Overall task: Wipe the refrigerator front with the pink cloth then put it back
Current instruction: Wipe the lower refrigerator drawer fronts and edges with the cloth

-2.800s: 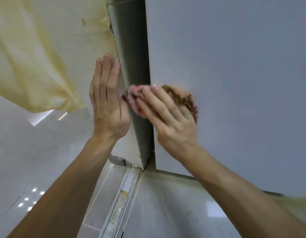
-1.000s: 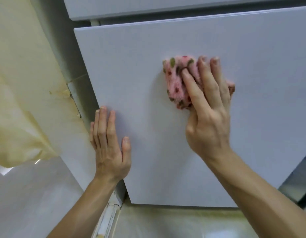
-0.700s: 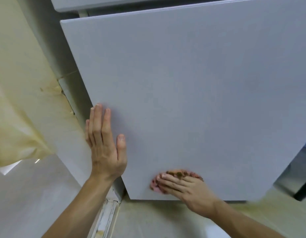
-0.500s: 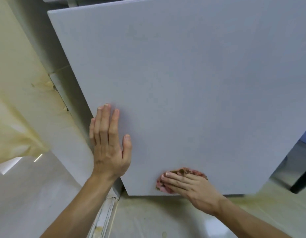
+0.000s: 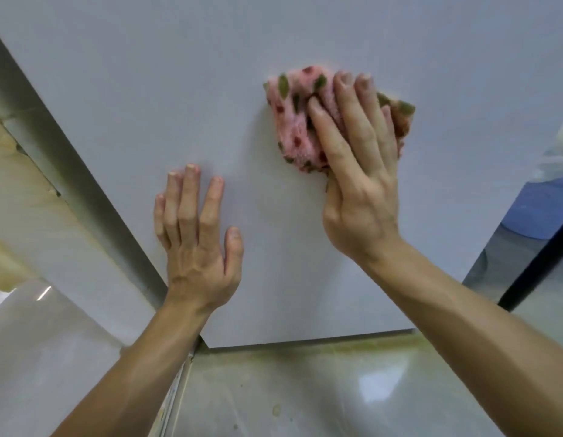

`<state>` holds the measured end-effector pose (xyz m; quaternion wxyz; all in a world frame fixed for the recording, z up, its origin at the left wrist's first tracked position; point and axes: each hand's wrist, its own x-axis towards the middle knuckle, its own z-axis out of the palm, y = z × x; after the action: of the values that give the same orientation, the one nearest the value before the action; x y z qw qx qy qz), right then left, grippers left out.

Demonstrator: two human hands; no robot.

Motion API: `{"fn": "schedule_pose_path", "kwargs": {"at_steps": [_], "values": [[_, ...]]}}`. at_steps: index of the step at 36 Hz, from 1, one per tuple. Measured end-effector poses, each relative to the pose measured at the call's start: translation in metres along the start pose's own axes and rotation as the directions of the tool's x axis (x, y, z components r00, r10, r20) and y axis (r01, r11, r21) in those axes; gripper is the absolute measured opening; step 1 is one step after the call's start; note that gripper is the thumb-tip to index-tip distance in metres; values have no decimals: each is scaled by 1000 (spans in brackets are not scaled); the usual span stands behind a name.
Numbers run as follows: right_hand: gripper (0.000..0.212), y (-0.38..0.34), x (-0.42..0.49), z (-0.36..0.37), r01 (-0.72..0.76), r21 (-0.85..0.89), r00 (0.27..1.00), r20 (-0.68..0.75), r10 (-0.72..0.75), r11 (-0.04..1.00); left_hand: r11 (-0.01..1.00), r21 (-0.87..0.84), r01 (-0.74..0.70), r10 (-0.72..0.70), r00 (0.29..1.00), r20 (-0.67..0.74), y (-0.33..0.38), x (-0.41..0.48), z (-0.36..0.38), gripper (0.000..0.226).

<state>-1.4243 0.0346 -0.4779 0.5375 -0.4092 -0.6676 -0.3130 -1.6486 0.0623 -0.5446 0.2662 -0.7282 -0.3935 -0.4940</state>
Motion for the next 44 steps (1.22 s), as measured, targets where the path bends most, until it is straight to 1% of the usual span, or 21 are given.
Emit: {"fn": "schedule_pose_path", "kwargs": {"at_steps": [1, 3, 4, 6, 8, 9, 11, 14, 16, 19, 23, 25, 27, 29, 31, 33, 35, 38, 39, 41, 44], "values": [[59, -1, -17, 3, 28, 18, 999, 20, -28, 999, 1000, 0, -1, 1, 1000, 5, 2, 0, 1, 63], [64, 5, -62, 7, 177, 26, 974, 142, -179, 984, 1000, 3, -5, 5, 1000, 12, 6, -2, 4, 64], [65, 12, -89, 7, 272, 20, 932, 242, -269, 962, 1000, 3, -6, 6, 1000, 14, 8, -3, 6, 64], [63, 30, -145, 2, 402, 68, 798, 464, -385, 913, 1000, 3, -10, 10, 1000, 18, 12, -4, 8, 62], [65, 46, -190, -7, 457, 117, 666, 611, -427, 882, 1000, 7, -22, 21, 999, 25, 15, -5, 10, 60], [68, 50, -205, -10, 471, 119, 624, 655, -426, 874, 1000, 8, -27, 27, 999, 30, 17, -6, 12, 60], [67, 55, -219, -15, 488, 115, 579, 700, -419, 865, 999, 10, -35, 34, 998, 45, 20, -8, 13, 61], [64, 58, -217, -18, 470, 128, 547, 734, -402, 873, 999, 19, -46, 45, 997, 65, 23, -10, 16, 65], [59, 59, -204, -22, 443, 138, 567, 722, -396, 886, 998, 25, -51, 50, 996, 68, 26, -11, 17, 67], [57, 58, -163, -33, 348, 145, 707, 608, -361, 926, 999, 25, -45, 43, 997, 59, 30, -10, 19, 70], [56, 67, -79, -40, 197, 45, 936, 288, -202, 979, 999, 23, -26, 25, 999, 41, 35, -9, 20, 72], [51, 69, -36, -42, 62, 0, 992, 108, -61, 998, 1000, 18, -17, 16, 999, 30, 38, -9, 21, 74], [54, 73, 1, -44, -164, 38, 986, -20, 164, 986, 1000, 10, -14, 14, 1000, 25, 43, -8, 22, 76], [64, 79, 26, -44, -392, 183, 909, -73, 410, 901, 1000, -3, -23, 23, 999, 30, 49, -4, 24, 78], [65, 79, 34, -43, -443, 273, 871, -92, 482, 854, 999, -17, -33, 34, 999, 24, 56, 2, 26, 80], [61, 73, 25, -40, -384, 192, 904, -124, 410, 903, 999, -34, -30, 31, 999, 16, 63, 8, 26, 80], [56, 65, -5, -38, -203, 96, 971, -105, 213, 974, 999, -45, -22, 22, 1000, 13, 71, 13, 28, 78], [62, 68, -84, -32, 50, 30, 993, 107, -53, 998, 999, -44, -27, 27, 1000, 6, 79, 17, 31, 77], [67, 76, -116, -32, 142, 1, 967, 215, -139, 990, 999, -41, -35, 35, 999, 3, 81, 17, 33, 78], [81, 89, -173, -38, 312, -34, 854, 447, -265, 949, 998, -32, -45, 45, 999, -1, 84, 18, 35, 80], [93, 96, -214, -51, 371, -44, 723, 641, -259, 928, 999, -24, -34, 34, 999, -12, 89, 18, 37, 81]]}}
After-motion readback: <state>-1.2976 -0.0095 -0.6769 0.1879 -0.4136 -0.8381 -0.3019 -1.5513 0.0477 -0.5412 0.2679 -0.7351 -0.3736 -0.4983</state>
